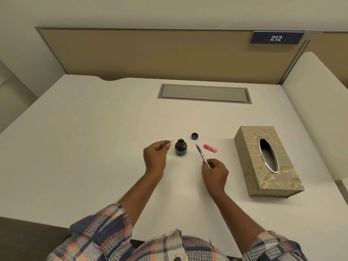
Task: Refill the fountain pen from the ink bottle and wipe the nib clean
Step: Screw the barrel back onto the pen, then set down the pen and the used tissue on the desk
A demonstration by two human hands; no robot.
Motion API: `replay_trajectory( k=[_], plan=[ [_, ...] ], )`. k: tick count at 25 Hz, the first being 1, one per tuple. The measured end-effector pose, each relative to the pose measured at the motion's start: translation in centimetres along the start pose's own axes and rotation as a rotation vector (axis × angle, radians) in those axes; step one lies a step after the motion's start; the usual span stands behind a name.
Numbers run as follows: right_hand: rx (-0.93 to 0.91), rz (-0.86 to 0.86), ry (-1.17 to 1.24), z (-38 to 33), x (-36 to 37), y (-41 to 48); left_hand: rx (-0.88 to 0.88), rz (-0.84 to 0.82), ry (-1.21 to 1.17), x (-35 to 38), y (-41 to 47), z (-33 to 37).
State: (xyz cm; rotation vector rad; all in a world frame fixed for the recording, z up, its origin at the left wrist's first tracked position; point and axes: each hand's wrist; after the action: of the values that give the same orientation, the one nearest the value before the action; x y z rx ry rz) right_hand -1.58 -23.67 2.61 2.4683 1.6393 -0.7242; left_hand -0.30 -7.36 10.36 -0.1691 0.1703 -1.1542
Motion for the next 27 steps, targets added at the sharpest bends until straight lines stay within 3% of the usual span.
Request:
replay_trajectory(
  k=[8,15,27],
  plan=[
    [-0.079,0.1,-0.201,2.1,2.0,0.2,-0.004,0.057,0.009,-2.7,0.4,-0.4],
    [-0.175,0.182,-0.196,3.3,2.8,0.1,-0.099,0.08,0.035,-4.9,1.7,-1.3],
    [-0.228,0.232,-0.281,3.7,3.0,-0.2,-0.147,-0.018,0.055,-7.0,3.6,-2.9]
  ],
)
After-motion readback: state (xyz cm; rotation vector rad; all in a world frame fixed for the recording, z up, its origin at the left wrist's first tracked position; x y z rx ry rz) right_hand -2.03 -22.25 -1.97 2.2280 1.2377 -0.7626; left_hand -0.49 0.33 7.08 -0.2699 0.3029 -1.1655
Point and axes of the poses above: each hand's wrist, its own y-axis towards the middle knuckle, its own x-axis out of the palm, z = x × y, and after that the axes turned 5 degrees about -z, right-handed
